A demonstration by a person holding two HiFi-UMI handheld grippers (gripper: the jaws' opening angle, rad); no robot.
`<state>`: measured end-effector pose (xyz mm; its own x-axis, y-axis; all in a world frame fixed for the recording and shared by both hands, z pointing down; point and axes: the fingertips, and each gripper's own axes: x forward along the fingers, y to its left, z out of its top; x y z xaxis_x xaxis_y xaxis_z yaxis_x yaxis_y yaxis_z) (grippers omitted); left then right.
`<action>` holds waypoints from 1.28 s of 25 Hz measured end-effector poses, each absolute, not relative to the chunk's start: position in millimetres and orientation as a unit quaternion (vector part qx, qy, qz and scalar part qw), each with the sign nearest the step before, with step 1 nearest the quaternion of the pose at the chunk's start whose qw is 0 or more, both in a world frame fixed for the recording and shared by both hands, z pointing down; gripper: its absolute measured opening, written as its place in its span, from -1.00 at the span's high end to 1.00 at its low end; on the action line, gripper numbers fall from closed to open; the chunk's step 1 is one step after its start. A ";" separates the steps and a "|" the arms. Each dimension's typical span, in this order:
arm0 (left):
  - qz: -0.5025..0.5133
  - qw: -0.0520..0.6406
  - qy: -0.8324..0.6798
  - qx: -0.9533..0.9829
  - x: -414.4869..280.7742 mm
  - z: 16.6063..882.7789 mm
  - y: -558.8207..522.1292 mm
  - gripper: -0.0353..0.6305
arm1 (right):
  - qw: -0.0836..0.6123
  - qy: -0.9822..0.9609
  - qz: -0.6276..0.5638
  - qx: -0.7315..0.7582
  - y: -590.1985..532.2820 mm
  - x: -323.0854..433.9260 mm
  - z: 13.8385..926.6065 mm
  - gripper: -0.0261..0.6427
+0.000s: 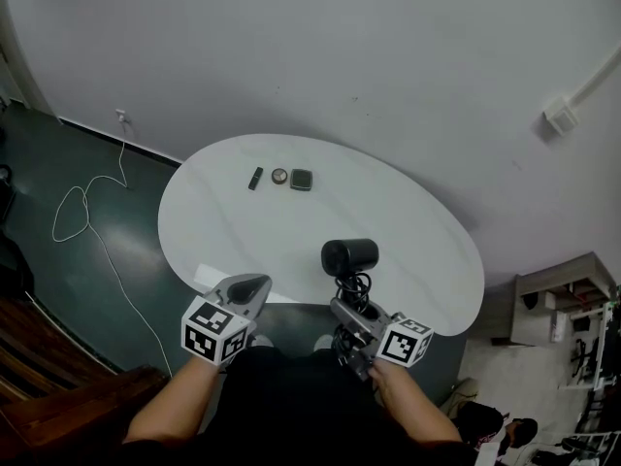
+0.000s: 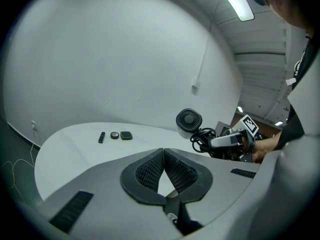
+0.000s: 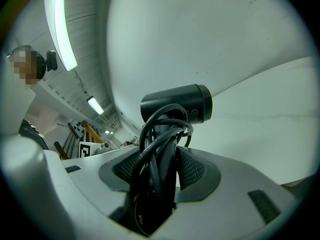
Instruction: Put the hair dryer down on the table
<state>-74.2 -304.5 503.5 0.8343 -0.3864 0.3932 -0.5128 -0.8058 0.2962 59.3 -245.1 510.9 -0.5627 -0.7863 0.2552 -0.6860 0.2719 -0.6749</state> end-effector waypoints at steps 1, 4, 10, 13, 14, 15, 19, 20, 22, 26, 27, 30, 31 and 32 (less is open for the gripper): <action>0.159 0.199 -0.242 0.936 -74.9 503.1 -305.3 0.84 | 0.064 0.795 -0.387 -0.463 -247.3 59.8 510.8 0.33; 0.161 0.200 -0.250 0.934 -77.1 504.2 -305.3 0.84 | 0.062 0.796 -0.387 -0.460 -253.8 62.6 511.4 0.33; 0.159 0.206 -0.277 0.925 -77.9 506.3 -307.5 0.84 | 0.055 0.802 -0.392 -0.449 -273.1 71.7 514.5 0.33; 0.156 0.208 -0.300 0.918 -75.4 505.7 -313.1 0.84 | 0.046 0.804 -0.393 -0.443 -286.3 81.1 516.0 0.33; 0.154 0.211 -0.308 0.915 -74.1 505.4 -314.8 0.84 | 0.044 0.804 -0.396 -0.441 -291.1 84.7 515.9 0.33; 0.153 0.214 -0.315 0.912 -72.0 505.0 -315.6 0.84 | 0.043 0.804 -0.399 -0.440 -295.7 88.6 516.2 0.33; 0.148 0.216 -0.335 0.905 -60.9 501.8 -314.5 0.84 | 0.024 0.803 -0.404 -0.438 -316.0 107.3 527.7 0.33; 0.147 0.216 -0.341 0.903 -59.1 501.7 -314.0 0.84 | 0.017 0.802 -0.406 -0.437 -322.0 111.7 533.4 0.33; 0.150 0.220 -0.351 0.898 -57.4 503.9 -310.9 0.84 | 0.005 0.799 -0.413 -0.436 -333.5 119.6 548.4 0.33; 0.168 0.230 -0.373 0.883 -60.5 514.1 -299.6 0.84 | -0.032 0.794 -0.424 -0.435 -354.5 125.1 586.7 0.33; 0.170 0.234 -0.378 0.880 -61.4 515.7 -296.2 0.84 | -0.046 0.792 -0.425 -0.436 -359.1 123.5 596.7 0.33; 0.173 0.240 -0.387 0.873 -61.1 518.1 -285.4 0.84 | -0.094 0.789 -0.416 -0.442 -374.1 115.9 627.2 0.33; 0.174 0.240 -0.391 0.871 -61.5 518.4 -282.9 0.84 | -0.110 0.788 -0.412 -0.444 -379.6 112.3 636.7 0.33; 0.174 0.241 -0.395 0.869 -62.9 518.3 -280.9 0.84 | -0.123 0.787 -0.409 -0.444 -385.2 107.9 645.1 0.33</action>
<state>-62.9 -280.9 518.3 0.6268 -0.6033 0.4931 -0.7710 -0.5715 0.2809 107.9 -385.2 645.1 -0.5750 -0.5987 0.5576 -0.8003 0.2703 -0.5352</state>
